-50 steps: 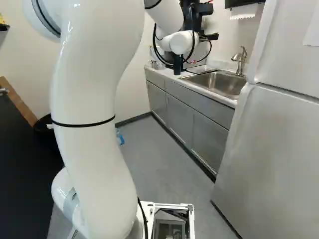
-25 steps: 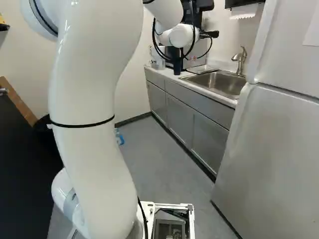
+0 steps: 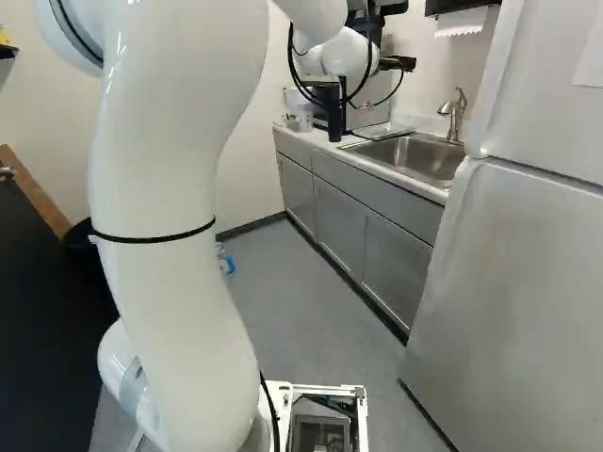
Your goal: Rinse the cup and place it in the tray
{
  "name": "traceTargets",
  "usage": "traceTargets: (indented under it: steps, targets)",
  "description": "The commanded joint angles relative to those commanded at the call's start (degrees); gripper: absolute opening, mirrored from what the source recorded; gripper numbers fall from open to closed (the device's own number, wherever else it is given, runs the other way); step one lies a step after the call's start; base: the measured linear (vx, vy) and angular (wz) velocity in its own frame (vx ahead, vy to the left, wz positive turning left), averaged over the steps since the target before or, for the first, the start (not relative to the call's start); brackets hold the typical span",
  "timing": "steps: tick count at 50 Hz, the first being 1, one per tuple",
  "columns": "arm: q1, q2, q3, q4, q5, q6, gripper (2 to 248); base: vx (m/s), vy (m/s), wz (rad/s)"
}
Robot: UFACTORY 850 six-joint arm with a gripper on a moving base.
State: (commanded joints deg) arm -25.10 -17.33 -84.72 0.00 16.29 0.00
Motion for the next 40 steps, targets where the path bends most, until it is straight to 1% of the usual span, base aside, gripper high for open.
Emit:
traceTargets:
  steps: [34,40]
  targets:
    - [-2.4,1.3,-2.5,0.0,-11.3,0.0,247,0.0,0.0,0.0]
    - [-2.8,1.7,-2.8,0.0,-11.9,0.0,247,0.0,0.0,0.0]
